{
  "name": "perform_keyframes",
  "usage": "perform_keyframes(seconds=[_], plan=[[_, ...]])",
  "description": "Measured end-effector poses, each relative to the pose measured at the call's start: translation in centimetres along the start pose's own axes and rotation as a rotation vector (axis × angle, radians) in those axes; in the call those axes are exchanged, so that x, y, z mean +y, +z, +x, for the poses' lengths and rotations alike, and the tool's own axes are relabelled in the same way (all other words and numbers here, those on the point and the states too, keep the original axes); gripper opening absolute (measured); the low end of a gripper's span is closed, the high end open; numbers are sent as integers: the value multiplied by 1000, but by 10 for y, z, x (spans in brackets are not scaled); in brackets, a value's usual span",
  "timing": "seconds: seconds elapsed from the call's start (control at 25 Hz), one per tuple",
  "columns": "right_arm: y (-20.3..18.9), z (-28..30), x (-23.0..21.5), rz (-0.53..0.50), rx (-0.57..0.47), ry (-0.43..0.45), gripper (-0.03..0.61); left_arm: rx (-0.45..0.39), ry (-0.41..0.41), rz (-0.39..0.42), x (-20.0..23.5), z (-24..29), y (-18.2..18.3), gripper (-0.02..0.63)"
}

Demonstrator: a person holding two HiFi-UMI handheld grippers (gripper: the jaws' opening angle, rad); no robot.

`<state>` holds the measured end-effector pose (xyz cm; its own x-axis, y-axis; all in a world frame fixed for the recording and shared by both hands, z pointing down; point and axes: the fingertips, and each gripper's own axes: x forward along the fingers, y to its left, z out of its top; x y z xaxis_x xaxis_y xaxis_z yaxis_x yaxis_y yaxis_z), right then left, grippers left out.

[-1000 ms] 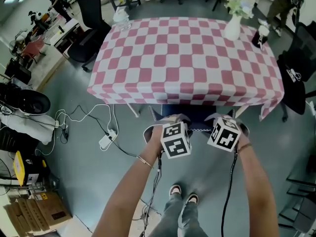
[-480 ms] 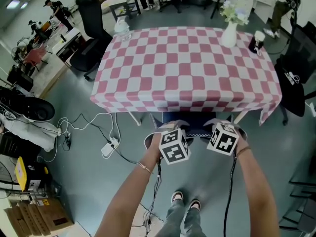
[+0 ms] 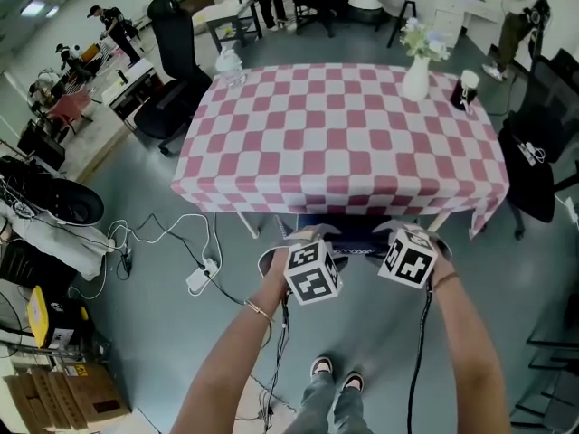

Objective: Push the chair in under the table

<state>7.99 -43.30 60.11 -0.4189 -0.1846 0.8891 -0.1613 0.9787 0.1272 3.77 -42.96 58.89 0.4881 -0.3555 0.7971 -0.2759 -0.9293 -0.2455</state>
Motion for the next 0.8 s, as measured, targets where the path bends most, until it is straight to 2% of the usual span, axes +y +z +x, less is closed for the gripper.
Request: perform_keyframes(seconds=[0.44,0.64,0.8], plan=[[19,-70,2,67,-134,-67,181,-43,69,-79,-4,-57,22,207],[30,-114,0,126,-225,-194,181,-137,151,-165,-1,-99,45,207],[41,-159,-1,228,-373,-304,181,-225,265,-234,-1,-139,62,207]])
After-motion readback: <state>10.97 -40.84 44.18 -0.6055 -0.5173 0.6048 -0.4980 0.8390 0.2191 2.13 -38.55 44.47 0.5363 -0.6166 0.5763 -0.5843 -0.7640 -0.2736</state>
